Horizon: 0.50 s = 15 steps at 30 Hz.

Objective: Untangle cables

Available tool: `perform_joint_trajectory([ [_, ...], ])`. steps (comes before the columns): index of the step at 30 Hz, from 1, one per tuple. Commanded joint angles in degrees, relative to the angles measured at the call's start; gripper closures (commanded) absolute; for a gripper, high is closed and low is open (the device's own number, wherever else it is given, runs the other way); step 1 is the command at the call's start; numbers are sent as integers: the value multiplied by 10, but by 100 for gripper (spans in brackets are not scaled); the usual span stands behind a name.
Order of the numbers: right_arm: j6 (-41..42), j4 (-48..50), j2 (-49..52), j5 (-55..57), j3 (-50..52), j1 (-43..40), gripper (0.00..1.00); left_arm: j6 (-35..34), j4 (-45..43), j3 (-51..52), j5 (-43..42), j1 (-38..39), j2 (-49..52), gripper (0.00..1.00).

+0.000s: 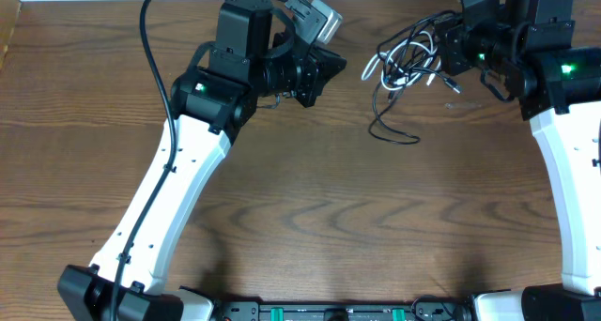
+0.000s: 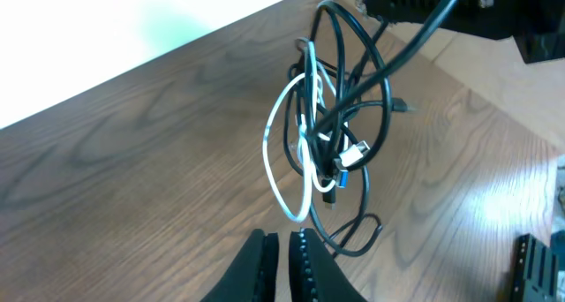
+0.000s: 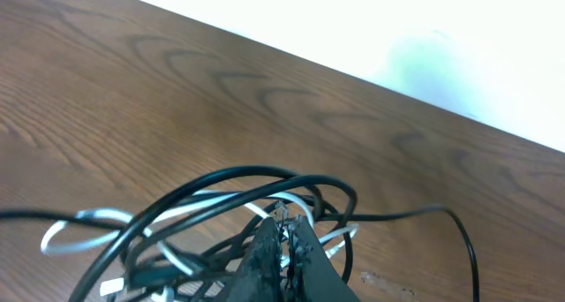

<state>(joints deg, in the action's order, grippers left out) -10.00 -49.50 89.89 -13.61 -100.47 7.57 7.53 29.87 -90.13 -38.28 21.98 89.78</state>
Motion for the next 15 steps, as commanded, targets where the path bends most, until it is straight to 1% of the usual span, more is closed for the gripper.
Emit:
perform_joint_trajectory([
  [1,-8,5,-11,-1,-9,-4,99,5,-3,-10,-14,12,28,85],
  [3,-8,8,-11,-5,-9,-4,99,1,-4,-10,-16,17,45,83],
  [4,-8,9,-11,-5,-9,-3,99,1,-4,-10,-19,21,56,78],
  [5,-8,9,-11,-5,-9,-3,99,1,-4,-10,-19,23,61,76],
  [8,-8,9,-11,-5,-9,-3,99,1,-6,-10,-30,31,75,75],
  [11,-8,10,-10,-5,-9,-3,99,1,-13,-10,-59,32,80,74],
  [15,-8,10,-10,-5,-9,-3,99,1,-15,-10,-62,32,80,74],
])
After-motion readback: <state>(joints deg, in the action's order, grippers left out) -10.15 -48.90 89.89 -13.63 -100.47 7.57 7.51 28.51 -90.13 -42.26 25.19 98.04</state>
